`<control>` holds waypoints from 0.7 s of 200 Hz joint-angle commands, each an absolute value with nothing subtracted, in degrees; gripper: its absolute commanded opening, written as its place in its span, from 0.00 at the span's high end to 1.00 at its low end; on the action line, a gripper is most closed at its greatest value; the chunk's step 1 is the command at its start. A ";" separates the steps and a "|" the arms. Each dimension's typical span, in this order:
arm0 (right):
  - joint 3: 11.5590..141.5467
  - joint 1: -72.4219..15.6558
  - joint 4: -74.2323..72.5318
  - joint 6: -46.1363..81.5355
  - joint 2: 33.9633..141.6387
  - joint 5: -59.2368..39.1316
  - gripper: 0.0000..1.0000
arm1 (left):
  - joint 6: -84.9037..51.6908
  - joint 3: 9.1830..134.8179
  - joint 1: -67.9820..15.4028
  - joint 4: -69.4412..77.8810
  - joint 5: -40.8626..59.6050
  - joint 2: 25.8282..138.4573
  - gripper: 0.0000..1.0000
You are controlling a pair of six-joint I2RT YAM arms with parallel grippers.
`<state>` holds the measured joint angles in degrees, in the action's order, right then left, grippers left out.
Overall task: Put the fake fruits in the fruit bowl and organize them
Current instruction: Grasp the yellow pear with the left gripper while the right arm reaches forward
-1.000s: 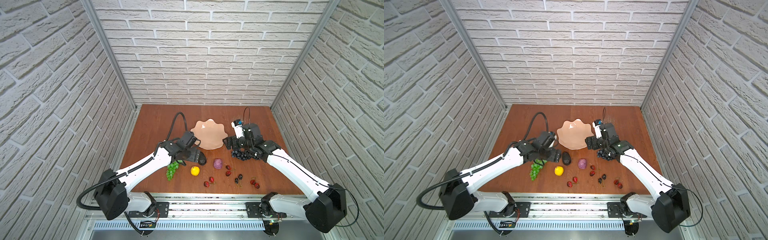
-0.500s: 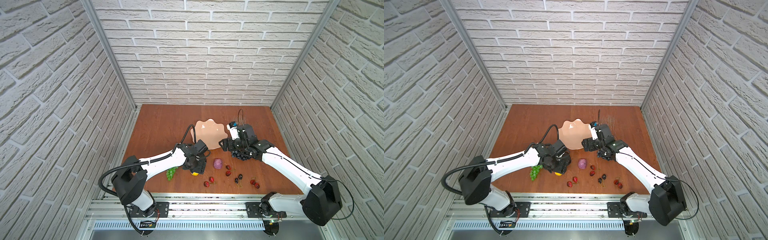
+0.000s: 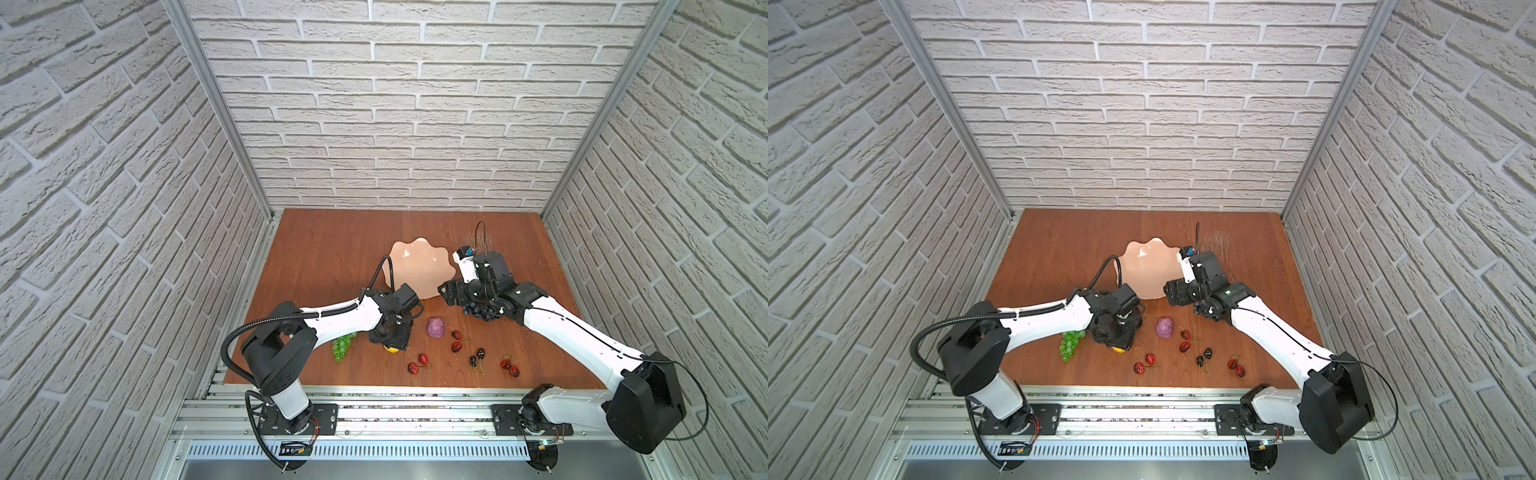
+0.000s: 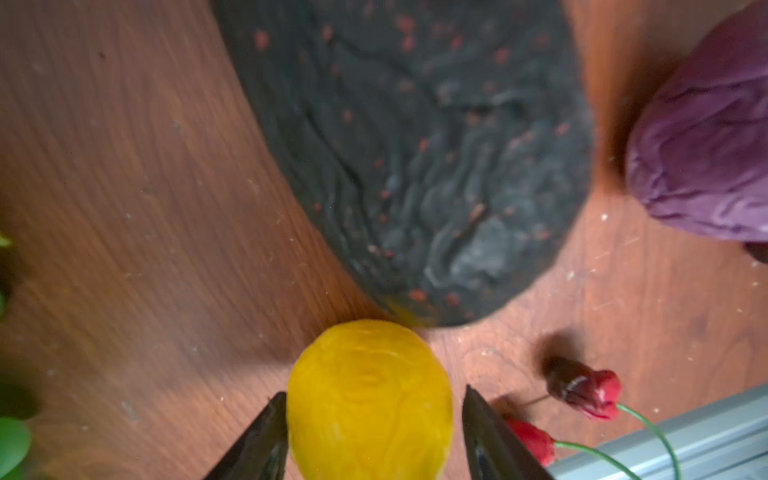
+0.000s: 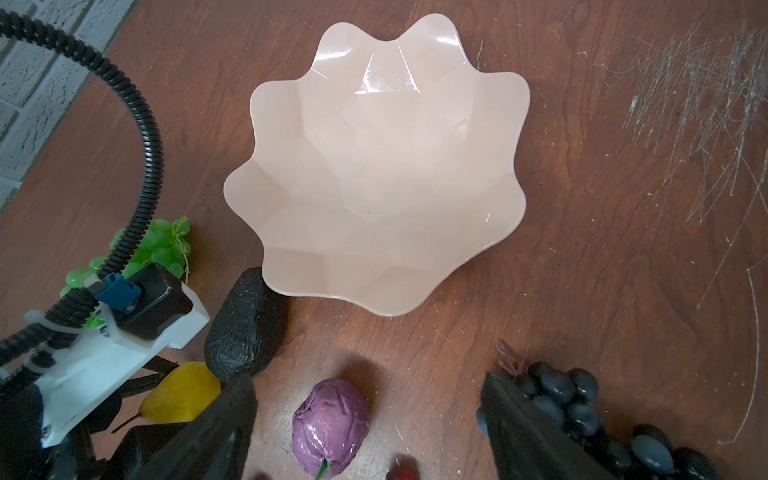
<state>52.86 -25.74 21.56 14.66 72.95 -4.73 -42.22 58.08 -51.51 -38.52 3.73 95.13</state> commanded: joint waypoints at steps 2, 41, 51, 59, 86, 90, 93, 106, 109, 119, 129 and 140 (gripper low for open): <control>51.98 -26.20 19.16 15.03 71.43 -4.60 0.16 | -43.33 56.70 -51.50 -37.18 3.00 95.45 0.37; 51.97 -26.36 18.91 15.03 71.71 -4.83 0.18 | -43.92 55.81 -51.29 -36.96 2.47 94.45 0.51; 51.95 -26.37 18.82 15.03 71.83 -4.83 0.18 | -44.08 55.81 -51.37 -37.09 2.13 94.01 0.57; 51.97 -26.44 18.75 15.03 71.99 -4.91 0.18 | -44.03 55.90 -51.36 -37.32 2.03 93.77 0.61; 52.38 -26.54 18.54 15.29 72.57 -5.27 0.19 | -43.86 56.33 -51.33 -38.58 2.65 92.39 0.63; 52.46 -26.54 18.54 15.29 72.53 -5.34 0.19 | -43.86 56.34 -51.33 -38.91 2.79 91.89 0.64; 52.51 -26.54 18.54 15.29 72.64 -5.44 0.19 | -43.78 56.41 -51.33 -39.15 2.81 91.53 0.65; 52.78 -26.63 18.72 15.19 72.60 -5.34 0.19 | -43.62 56.60 -51.33 -41.02 2.83 89.39 0.65; 52.82 -26.74 18.76 15.20 72.57 -5.33 0.19 | -43.60 56.60 -51.33 -41.52 2.81 88.95 0.65; 52.93 -26.72 18.81 15.12 72.51 -5.27 0.19 | -43.44 56.84 -51.24 -43.32 2.98 86.78 0.65; 53.05 -26.72 18.85 14.96 72.40 -5.10 0.19 | -43.12 57.33 -51.02 -44.84 3.71 84.69 0.65; 53.14 -26.81 18.81 14.83 72.43 -4.90 0.19 | -42.54 58.38 -50.60 -46.33 4.58 82.78 0.65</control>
